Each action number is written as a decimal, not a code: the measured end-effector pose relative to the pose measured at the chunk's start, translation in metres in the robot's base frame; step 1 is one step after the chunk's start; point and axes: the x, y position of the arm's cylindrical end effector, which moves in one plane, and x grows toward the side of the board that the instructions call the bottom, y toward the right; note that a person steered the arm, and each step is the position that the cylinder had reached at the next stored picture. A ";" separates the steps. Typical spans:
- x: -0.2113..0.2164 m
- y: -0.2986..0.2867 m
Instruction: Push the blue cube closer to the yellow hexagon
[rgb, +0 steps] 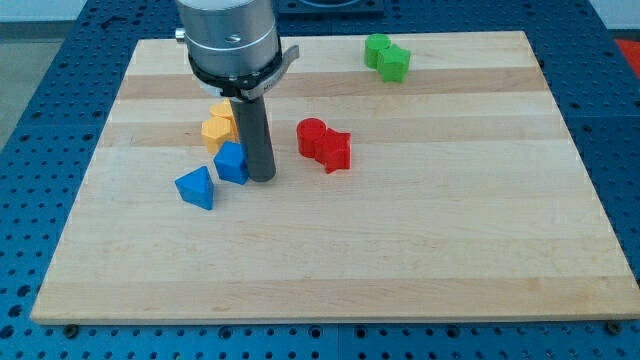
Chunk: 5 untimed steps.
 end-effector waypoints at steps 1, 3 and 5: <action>0.000 -0.006; -0.001 -0.007; -0.003 -0.018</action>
